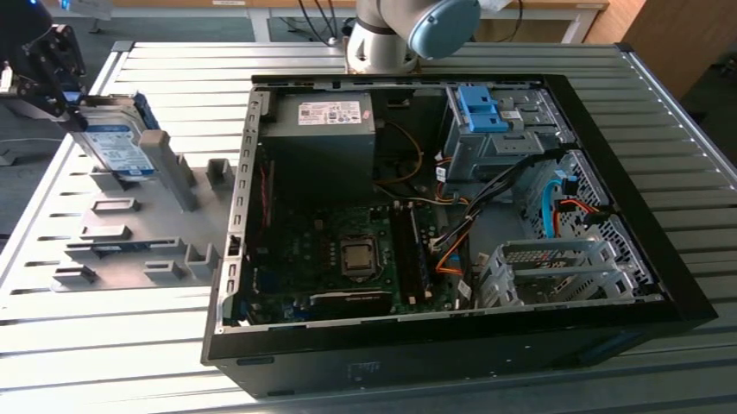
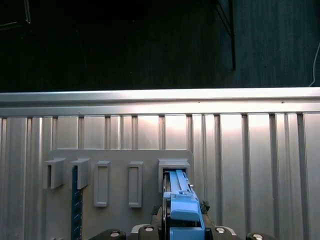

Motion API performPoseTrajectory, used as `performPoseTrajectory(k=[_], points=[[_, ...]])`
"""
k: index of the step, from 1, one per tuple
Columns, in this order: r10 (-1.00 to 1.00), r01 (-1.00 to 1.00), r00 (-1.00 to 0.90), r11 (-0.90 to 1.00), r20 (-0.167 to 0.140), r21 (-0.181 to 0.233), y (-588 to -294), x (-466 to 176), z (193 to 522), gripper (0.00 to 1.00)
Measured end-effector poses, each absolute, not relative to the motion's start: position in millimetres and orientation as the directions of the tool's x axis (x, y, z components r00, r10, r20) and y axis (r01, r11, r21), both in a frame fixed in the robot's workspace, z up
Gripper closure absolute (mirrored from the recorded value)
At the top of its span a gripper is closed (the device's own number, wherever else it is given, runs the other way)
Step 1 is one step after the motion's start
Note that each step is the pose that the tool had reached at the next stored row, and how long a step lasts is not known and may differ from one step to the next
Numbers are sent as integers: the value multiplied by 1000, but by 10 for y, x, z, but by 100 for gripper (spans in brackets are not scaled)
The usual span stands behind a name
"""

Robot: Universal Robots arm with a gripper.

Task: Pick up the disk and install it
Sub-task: 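Pick up the disk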

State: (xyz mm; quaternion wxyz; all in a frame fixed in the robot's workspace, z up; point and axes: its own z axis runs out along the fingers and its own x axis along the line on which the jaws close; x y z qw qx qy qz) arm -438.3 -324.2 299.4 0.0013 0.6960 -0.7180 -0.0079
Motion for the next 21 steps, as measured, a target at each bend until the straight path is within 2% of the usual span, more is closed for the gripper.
performPoseTrajectory(k=[21], points=[[-999,-999,-31,31,-9,13,-3241,-4384,3196,64]])
